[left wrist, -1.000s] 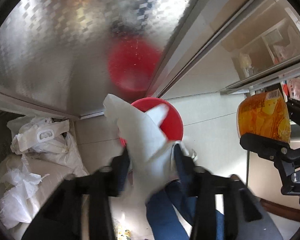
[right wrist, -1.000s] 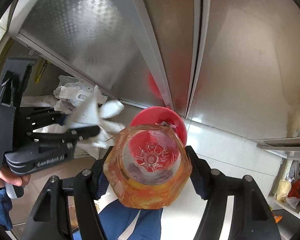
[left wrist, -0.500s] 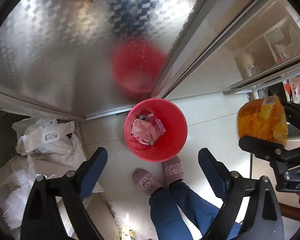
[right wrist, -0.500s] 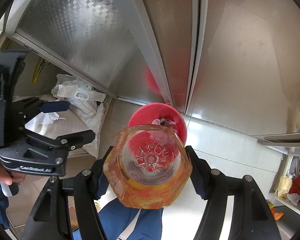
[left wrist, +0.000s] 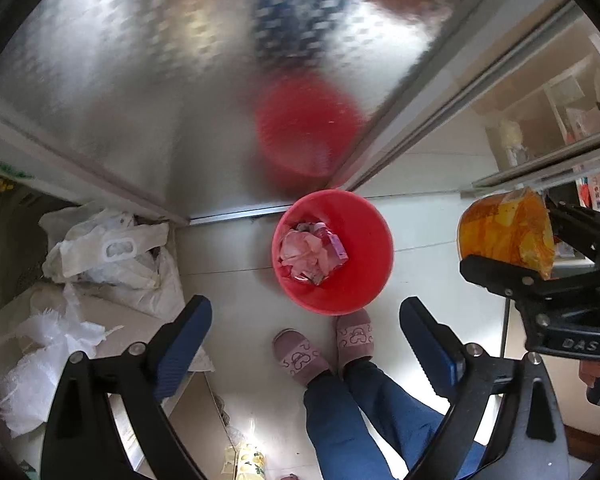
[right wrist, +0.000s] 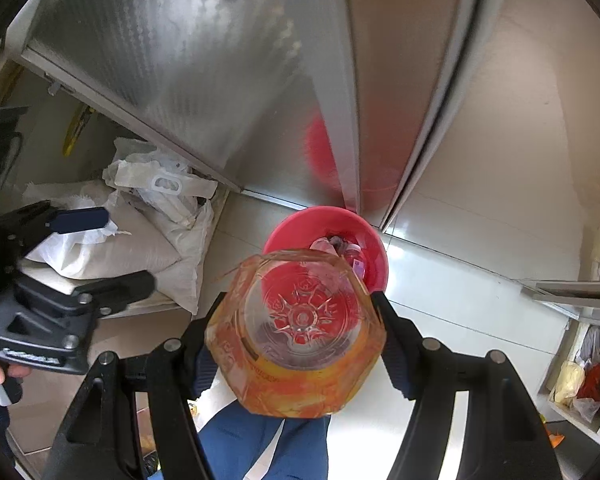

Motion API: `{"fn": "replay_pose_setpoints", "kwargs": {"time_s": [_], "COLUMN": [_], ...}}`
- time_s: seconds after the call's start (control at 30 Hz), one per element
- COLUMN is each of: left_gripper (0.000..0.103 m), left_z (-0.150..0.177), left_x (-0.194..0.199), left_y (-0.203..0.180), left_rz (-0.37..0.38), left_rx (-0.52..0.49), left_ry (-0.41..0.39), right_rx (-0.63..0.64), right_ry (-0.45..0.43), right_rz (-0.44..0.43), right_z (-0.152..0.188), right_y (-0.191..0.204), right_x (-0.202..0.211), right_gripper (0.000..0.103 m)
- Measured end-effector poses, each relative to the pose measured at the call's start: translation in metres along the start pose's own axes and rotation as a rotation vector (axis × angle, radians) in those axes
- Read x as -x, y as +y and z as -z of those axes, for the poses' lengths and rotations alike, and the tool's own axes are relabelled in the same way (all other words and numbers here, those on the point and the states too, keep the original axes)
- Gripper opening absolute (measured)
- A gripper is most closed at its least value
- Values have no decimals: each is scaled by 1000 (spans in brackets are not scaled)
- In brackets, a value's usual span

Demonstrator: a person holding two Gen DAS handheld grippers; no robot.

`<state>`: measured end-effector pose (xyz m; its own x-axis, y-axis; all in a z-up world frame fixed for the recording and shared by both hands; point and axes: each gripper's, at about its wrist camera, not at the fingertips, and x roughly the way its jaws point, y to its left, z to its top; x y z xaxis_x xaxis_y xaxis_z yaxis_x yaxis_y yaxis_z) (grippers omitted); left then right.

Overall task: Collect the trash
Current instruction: 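Release the white glove from the left tool while the right tool opens over the bin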

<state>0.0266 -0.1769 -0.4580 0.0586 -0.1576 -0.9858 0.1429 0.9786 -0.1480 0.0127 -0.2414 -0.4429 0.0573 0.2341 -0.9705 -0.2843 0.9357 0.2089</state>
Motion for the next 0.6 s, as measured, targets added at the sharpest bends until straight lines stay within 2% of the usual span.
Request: {"fn": "replay_pose_setpoints", "kwargs": {"time_s": [0.23, 0.37, 0.6], "left_gripper": [94, 94, 94], "left_z": [10, 13, 16], "left_x": [1, 0, 3], "left_y": [15, 24, 31], "left_rz": [-11, -4, -16], "left_rx": [14, 55, 73], "left_ry": [0, 1, -15], "right_rx": [43, 63, 64], "right_ry": [23, 22, 45], "right_rz": [10, 32, 1], "right_z": [-3, -5, -5], "right_y": [8, 12, 14], "right_x": [-15, -17, -23], "right_gripper": [66, 66, 67]}}
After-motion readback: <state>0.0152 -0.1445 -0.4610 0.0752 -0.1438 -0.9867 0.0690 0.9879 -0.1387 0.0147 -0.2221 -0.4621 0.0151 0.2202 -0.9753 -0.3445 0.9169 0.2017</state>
